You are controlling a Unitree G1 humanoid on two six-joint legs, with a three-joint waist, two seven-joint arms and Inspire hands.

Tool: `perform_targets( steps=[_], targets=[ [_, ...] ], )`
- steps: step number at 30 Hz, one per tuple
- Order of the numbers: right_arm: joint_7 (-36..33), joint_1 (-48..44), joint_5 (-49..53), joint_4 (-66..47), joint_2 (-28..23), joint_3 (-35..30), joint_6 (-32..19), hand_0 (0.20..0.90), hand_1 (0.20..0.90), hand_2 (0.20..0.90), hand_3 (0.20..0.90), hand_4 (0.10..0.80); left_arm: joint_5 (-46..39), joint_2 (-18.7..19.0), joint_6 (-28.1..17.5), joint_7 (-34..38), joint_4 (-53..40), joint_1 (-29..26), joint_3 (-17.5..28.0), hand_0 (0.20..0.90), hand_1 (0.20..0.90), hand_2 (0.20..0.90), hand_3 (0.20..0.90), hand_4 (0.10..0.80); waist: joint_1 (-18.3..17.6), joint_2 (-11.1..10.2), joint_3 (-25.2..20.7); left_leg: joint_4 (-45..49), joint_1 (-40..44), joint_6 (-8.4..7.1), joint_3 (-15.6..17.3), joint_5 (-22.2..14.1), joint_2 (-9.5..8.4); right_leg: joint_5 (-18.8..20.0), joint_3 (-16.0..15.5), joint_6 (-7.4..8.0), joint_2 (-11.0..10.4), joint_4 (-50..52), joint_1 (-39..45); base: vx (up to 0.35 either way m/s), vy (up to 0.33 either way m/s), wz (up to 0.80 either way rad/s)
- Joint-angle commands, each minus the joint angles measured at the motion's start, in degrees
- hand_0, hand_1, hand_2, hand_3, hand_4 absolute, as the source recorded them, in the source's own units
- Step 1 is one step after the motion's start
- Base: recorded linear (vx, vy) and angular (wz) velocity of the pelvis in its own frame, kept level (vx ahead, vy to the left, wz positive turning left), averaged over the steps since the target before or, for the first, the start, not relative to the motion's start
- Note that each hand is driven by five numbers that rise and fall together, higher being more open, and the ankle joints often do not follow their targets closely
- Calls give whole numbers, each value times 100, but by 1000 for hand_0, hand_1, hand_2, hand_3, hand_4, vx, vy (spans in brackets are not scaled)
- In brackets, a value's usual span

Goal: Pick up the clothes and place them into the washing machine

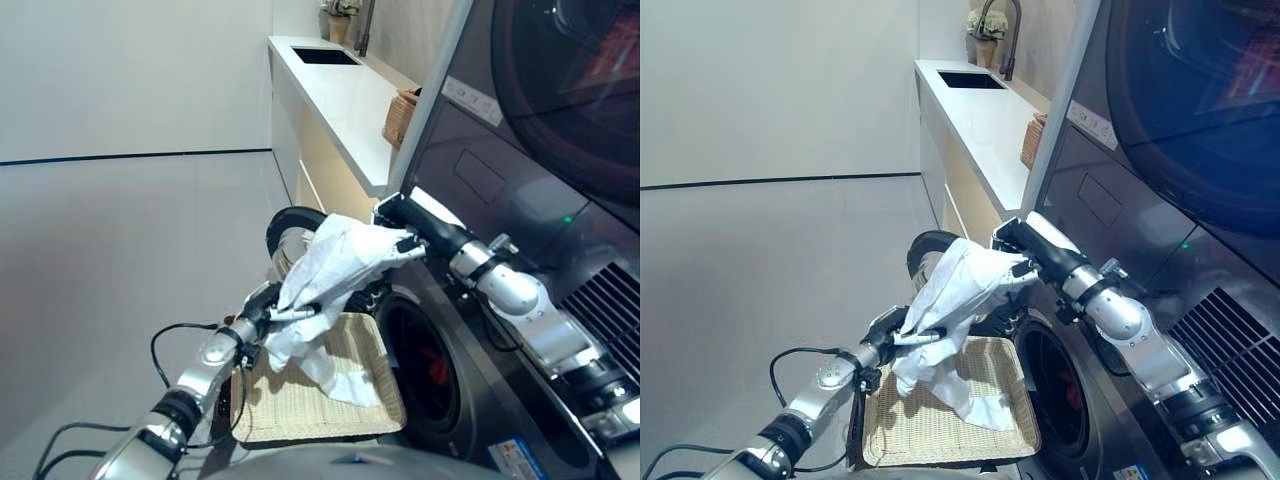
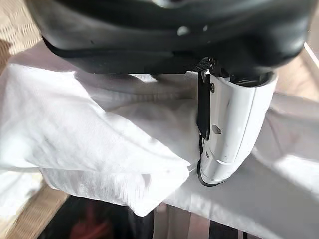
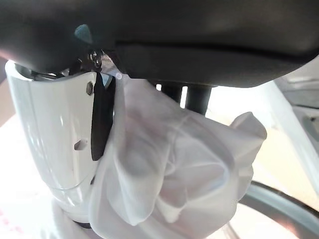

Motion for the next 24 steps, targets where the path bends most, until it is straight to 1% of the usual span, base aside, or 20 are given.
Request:
perform_targets(
  steps=[1, 5, 6, 7, 8, 9, 11, 16, 17, 18, 21, 22, 24],
  targets=[
    [-480, -332, 285, -144, 83, -1349, -483, 200, 200, 200, 200, 300, -26, 637, -517, 236, -135, -161, 590, 200, 200, 200, 200, 300, 180, 67, -338, 79, -341, -409, -290, 136, 289, -105, -14, 643, -705, 441, 108, 0, 0, 0],
    [-553, -120, -34, 5, 245, -1463, -420, 200, 200, 200, 200, 300, -99, 909, -536, 269, -438, 11, 947, 200, 200, 200, 200, 300, 223, 93, -306, 80, -352, -407, -315, 136, 283, -109, -32, 641, -711, 430, 116, 0, 0, 0],
    [-556, -121, -38, 5, 250, -1459, -420, 200, 200, 200, 200, 300, -100, 914, -533, 268, -444, 17, 950, 200, 200, 200, 200, 300, 219, 90, -307, 80, -351, -407, -316, 135, 283, -110, -33, 641, -711, 430, 118, 0, 0, 0],
    [-579, -80, -88, 45, 303, -1492, -406, 200, 200, 200, 200, 300, -106, 1005, -536, 279, -558, 45, 1023, 200, 200, 200, 200, 300, 230, 95, -300, 79, -355, -404, -322, 135, 282, -112, -40, 641, -710, 423, 124, 0, 0, 0],
    [-620, 22, -126, 146, 431, -1582, -379, 200, 200, 200, 200, 300, -89, 1233, -549, 310, -832, 100, 1164, 200, 200, 200, 200, 300, 254, 113, -277, 79, -364, -401, -339, 139, 273, -116, -54, 639, -705, 417, 127, 0, 0, 0],
    [-620, 24, -127, 145, 436, -1581, -379, 200, 200, 200, 200, 300, -90, 1240, -544, 310, -841, 107, 1166, 200, 200, 200, 200, 300, 251, 109, -278, 79, -363, -401, -340, 139, 273, -116, -56, 639, -705, 417, 130, 0, 0, 0],
    [-654, 102, -130, 254, 564, -1641, -371, 200, 200, 200, 200, 300, -109, 1430, -559, 345, -1055, 129, 1317, 200, 200, 200, 200, 300, 271, 120, -265, 79, -372, -400, -352, 145, 269, -121, -73, 637, -706, 415, 139, 0, 0, 0],
    [-670, 308, -141, 445, 790, -1723, -298, 200, 200, 200, 200, 300, 46, 1960, -591, 544, -1413, -22, 1655, 200, 200, 200, 200, 300, 292, 155, -238, 74, -377, -405, -392, 155, 265, -135, -96, 634, -711, 411, 155, 2, -2, 1],
    [-671, 385, -144, 507, 866, -1728, -271, 200, 200, 200, 200, 300, 193, 2160, -618, 663, -1530, -133, 1750, 200, 200, 200, 200, 300, 290, 178, -236, 70, -375, -404, -407, 154, 264, -145, -108, 633, -708, 407, 170, 13, -7, 4],
    [-663, 427, -153, 518, 899, -1743, -253, 200, 200, 200, 200, 300, 278, 2241, -623, 716, -1622, -165, 1808, 200, 200, 200, 200, 300, 288, 184, -235, 70, -368, -402, -412, 150, 259, -152, -110, 632, -708, 409, 175, 11, -5, 4],
    [-671, 555, -219, 599, 1109, -1729, -233, 200, 200, 200, 200, 300, 666, 2363, -688, 995, -1886, -135, 2052, 200, 200, 200, 200, 300, 295, 195, -224, 70, -354, -400, -410, 143, 252, -166, -112, 630, -715, 409, 188, 0, 0, 0],
    [-704, 600, -304, 671, 1228, -1688, -215, 200, 200, 200, 200, 300, 871, 2348, -718, 1194, -2014, -128, 2181, 200, 200, 200, 200, 300, 300, 193, -221, 68, -351, -397, -406, 138, 251, -172, -112, 631, -719, 409, 191, 0, 0, 0],
    [-710, 615, -367, 702, 1290, -1633, -214, 200, 200, 200, 200, 300, 953, 2304, -704, 1291, -2085, -117, 2240, 200, 200, 200, 200, 300, 293, 192, -216, 68, -347, -396, -403, 137, 248, -174, -110, 631, -720, 411, 194, 0, 0, 0]
  ],
)
